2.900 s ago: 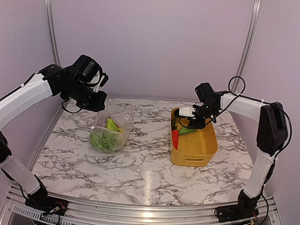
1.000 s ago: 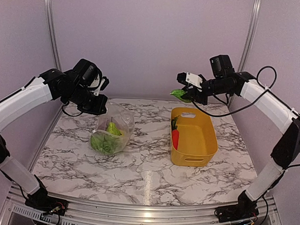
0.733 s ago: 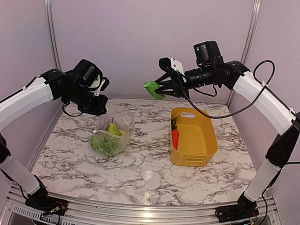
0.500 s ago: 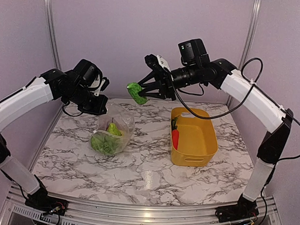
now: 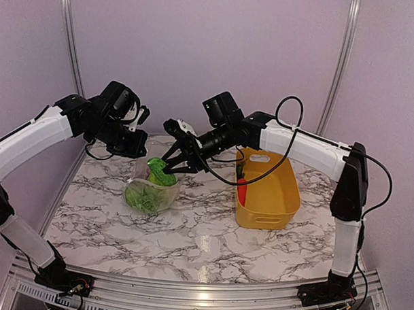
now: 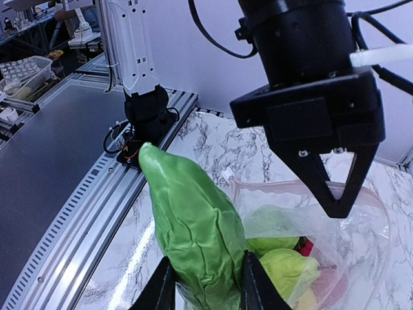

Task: Place the food in the zip-top bag and seal the zipper
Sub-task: Place the fake fruit in the zipper food storage bag.

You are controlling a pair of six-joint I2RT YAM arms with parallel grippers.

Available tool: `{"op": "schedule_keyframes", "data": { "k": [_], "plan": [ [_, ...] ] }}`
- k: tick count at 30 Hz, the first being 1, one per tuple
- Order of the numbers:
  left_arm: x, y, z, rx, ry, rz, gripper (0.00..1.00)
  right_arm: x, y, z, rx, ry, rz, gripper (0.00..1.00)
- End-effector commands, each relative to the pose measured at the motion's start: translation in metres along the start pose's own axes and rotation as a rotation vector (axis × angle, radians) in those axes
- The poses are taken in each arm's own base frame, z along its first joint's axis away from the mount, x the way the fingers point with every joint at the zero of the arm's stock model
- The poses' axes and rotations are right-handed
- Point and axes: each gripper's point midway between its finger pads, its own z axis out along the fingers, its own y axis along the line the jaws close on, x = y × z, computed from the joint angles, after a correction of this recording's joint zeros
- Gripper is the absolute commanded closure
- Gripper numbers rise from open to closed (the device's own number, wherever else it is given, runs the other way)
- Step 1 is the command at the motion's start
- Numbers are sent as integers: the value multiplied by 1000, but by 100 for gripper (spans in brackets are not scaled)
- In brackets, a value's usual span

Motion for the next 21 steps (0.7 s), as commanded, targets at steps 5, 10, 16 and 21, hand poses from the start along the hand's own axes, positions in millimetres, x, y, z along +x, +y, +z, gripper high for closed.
{"op": "schedule_keyframes", "data": {
  "k": [5, 10, 16, 21],
  "plan": [
    [-7, 2, -14, 13, -53, -12, 100, 6, -15, 17, -4, -33, 53, 71],
    [-7, 2, -13, 11, -52, -12, 100, 14, -21, 15, 48, 7, 75, 47],
    [-9, 4, -12, 9, -54, -11, 100, 10, -8, 2, 63, 64, 49, 41],
    [-8, 5, -13, 10, -55, -15, 100, 37, 19, 10, 86, 274, -80, 45]
  ]
}}
